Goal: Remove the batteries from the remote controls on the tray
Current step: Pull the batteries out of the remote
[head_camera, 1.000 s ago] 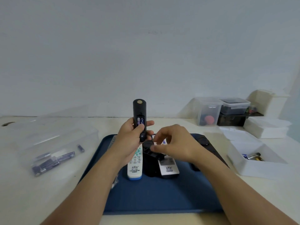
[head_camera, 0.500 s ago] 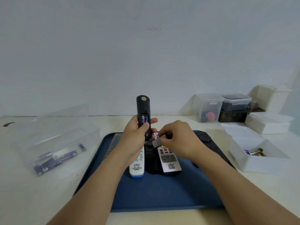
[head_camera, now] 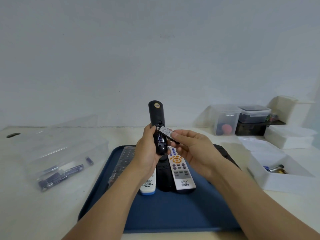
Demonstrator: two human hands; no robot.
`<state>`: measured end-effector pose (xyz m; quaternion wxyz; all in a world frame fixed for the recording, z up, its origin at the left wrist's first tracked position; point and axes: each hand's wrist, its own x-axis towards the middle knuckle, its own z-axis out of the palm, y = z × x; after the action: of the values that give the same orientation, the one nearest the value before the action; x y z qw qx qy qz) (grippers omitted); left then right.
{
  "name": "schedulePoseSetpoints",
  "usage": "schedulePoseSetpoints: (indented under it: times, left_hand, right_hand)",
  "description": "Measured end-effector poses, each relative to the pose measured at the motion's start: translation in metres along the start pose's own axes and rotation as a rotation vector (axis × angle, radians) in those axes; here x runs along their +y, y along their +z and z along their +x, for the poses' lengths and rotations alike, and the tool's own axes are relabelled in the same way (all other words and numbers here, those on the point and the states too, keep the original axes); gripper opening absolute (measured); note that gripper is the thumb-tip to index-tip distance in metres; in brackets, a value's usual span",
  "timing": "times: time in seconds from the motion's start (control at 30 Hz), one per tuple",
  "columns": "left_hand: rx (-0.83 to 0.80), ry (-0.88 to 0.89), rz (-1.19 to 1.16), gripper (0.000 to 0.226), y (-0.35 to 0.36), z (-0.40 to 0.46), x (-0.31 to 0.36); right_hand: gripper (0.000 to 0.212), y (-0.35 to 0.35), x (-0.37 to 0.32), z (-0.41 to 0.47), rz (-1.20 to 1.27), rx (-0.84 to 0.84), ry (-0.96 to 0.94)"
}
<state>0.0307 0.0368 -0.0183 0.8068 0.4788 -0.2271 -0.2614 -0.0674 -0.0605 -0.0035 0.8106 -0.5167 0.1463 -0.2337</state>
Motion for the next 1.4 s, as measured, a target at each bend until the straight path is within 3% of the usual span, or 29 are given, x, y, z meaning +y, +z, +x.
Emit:
schedulePoseSetpoints:
  times: [0.1,0.3,0.83,0.93,1.03,1.2,1.4]
  left_hand:
    - [-0.039,-0.024,0.004,0.033,0.0,-0.001,0.002]
    - [-0.134,-0.087,0.073,0.037,0.006,-0.006,0.0]
    - [-0.149,-0.168,0.046,0.035,0.009,-0.009,-0.008]
    - [-0.149,-0.138,0.085,0.029,0.008,-0.011,-0.007]
    - [-0.189,-0.125,0.122,0.029,0.006,-0.013,-0.004]
    - [-0.302,-0.205,-0.083,0.035,0.013,-0.019,0.003]
    - [-0.38,-0.405,-0.389,0.038,0.015,-0.028,0.018]
  right_hand:
    - [0.01,-0.009,-0.006,0.006,-0.113,0.014,-0.087]
    - [0.026,-0.019,-0.018,0.006,-0.568,-0.007,-0.373]
    - [0.015,-0.014,0.001,0.012,-0.942,-0.03,-0.68]
    - [0.041,-0.016,-0.001,0.012,-0.876,0.103,-0.576]
    - [0.065,-0.023,-0.005,0.013,-0.721,0.164,-0.332]
    - [0.04,-0.024,-0.014,0.005,-0.173,-0.26,-0.009]
    - [0.046,-0.028,-0.021,0.005,-0.02,-0.43,-0.051]
